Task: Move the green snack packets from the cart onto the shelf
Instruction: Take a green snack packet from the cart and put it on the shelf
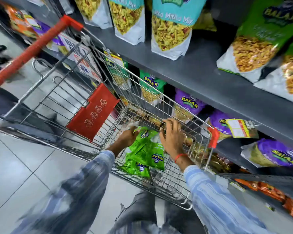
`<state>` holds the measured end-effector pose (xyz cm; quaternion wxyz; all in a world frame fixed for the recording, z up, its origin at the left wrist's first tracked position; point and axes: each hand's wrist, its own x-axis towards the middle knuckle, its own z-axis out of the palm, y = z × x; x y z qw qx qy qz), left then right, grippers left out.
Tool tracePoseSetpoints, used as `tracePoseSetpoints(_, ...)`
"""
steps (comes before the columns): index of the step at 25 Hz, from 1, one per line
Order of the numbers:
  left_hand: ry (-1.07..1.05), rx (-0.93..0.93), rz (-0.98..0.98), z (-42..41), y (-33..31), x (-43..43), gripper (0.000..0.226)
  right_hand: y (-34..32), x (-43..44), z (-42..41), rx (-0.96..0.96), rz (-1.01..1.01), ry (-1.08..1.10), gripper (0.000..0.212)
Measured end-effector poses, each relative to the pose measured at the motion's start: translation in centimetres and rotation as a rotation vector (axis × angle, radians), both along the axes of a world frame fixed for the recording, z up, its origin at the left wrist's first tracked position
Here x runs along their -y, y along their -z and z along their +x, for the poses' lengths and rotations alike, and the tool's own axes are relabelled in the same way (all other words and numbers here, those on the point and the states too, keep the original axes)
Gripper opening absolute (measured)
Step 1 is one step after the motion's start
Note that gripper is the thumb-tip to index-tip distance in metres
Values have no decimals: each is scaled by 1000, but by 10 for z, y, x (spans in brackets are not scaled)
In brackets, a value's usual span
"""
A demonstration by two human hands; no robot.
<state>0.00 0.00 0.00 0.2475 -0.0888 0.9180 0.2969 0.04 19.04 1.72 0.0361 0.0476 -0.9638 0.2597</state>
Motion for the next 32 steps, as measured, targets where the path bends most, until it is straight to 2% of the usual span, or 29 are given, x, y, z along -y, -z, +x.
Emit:
tracePoseSetpoints(4,18,178,-97,8,45,26,36,51,9,-21,343,107,-65,38)
tracePoseSetpoints(8,-63,236,-153,12,87,44,39,98,11,-51,510,94,-136,41)
tracePoseSetpoints(11,-255,262,-55,10,113,45,38,121,15,-69,633,-6,-223,50)
tracePoseSetpoints(14,-339,243,48,8,119,36,48,140,20,-79,691,-145,-250,50)
tracePoseSetpoints(16,-412,169,175,7,119,34,46,138,22,-82,694,-264,-191,45)
tracePoseSetpoints(22,-629,-75,289,-3,107,36,42,111,44,-103,588,-372,-141,29)
tracePoseSetpoints(24,-657,-117,284,-8,96,36,31,104,48,-111,562,-397,-162,22)
tracePoseSetpoints(26,-653,-156,270,-12,87,38,22,92,48,-117,610,-508,-128,20)
tracePoseSetpoints(29,-668,-125,433,-17,41,34,41,60,42,-118,724,-737,-100,9)
tracePoseSetpoints(30,-680,-122,470,-17,25,32,35,48,38,-117,741,-778,-102,6)
tracePoseSetpoints(32,-693,-134,464,-15,-4,31,16,23,32,-116,832,-853,-97,17)
